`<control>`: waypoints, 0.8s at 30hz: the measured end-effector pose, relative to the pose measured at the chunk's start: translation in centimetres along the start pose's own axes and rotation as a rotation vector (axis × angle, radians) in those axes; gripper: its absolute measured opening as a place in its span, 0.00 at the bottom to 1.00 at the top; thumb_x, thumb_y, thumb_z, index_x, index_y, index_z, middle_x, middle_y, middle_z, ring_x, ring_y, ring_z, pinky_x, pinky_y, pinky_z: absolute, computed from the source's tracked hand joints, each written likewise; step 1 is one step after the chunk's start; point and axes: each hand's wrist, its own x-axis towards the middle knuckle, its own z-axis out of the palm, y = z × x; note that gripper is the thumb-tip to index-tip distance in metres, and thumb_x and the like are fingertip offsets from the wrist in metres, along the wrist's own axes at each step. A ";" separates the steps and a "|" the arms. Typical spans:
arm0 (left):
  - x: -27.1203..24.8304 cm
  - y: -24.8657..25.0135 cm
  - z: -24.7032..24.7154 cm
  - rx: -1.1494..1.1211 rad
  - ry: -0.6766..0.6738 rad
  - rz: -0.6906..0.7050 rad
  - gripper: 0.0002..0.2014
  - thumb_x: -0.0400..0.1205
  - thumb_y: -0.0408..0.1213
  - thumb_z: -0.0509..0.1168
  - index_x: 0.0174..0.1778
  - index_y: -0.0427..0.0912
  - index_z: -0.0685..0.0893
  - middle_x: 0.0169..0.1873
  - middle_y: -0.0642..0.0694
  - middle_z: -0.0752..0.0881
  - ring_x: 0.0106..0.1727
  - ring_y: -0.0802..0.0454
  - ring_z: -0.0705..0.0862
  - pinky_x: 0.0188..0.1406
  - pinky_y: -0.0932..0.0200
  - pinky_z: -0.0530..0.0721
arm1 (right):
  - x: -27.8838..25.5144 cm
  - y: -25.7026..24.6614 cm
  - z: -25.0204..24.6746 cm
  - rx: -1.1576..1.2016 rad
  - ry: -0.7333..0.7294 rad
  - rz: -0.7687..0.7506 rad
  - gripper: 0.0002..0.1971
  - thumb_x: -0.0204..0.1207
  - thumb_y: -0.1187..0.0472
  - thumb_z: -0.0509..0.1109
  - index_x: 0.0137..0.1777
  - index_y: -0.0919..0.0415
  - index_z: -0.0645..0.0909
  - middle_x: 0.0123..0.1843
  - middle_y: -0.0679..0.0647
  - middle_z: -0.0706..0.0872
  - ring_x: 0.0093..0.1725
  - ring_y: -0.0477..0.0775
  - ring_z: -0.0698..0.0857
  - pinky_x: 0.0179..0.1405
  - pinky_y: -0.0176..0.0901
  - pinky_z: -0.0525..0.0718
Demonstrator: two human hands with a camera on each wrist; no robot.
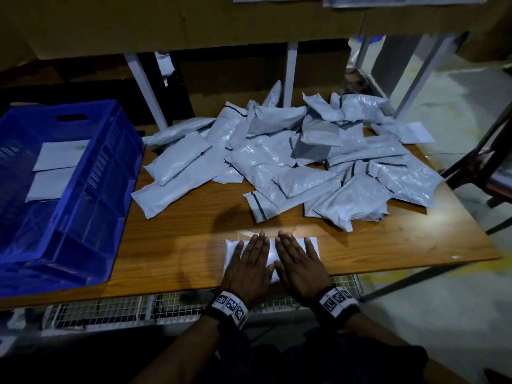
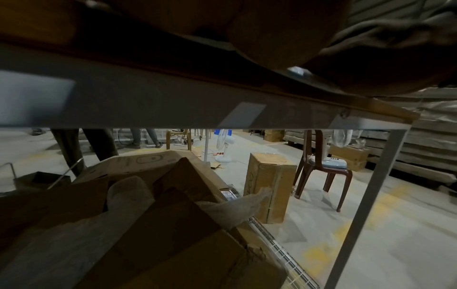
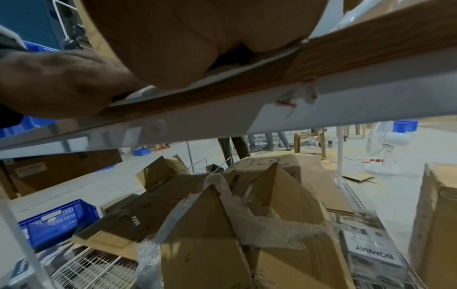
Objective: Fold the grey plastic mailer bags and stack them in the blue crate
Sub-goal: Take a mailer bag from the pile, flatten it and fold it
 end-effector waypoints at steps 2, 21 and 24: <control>0.0 0.0 0.1 0.023 -0.004 0.014 0.34 0.91 0.56 0.38 0.87 0.38 0.66 0.87 0.40 0.65 0.88 0.46 0.63 0.86 0.38 0.62 | 0.1 0.0 -0.1 0.008 -0.004 -0.002 0.32 0.92 0.44 0.39 0.89 0.61 0.60 0.91 0.57 0.58 0.90 0.54 0.55 0.85 0.66 0.50; -2.6 -0.3 -6.3 -0.530 0.064 -0.728 0.52 0.70 0.79 0.65 0.86 0.54 0.64 0.84 0.43 0.66 0.84 0.38 0.60 0.82 0.39 0.63 | -2.2 2.7 -5.4 0.391 -0.041 0.621 0.45 0.75 0.21 0.57 0.79 0.58 0.69 0.70 0.65 0.79 0.67 0.68 0.80 0.61 0.58 0.82; -2.5 0.0 -5.6 -0.490 -0.008 -0.796 0.58 0.65 0.79 0.70 0.87 0.53 0.60 0.80 0.41 0.68 0.80 0.34 0.64 0.77 0.37 0.68 | -1.7 2.9 -5.5 0.455 -0.082 0.638 0.34 0.75 0.29 0.71 0.63 0.59 0.76 0.57 0.61 0.85 0.56 0.63 0.84 0.46 0.49 0.79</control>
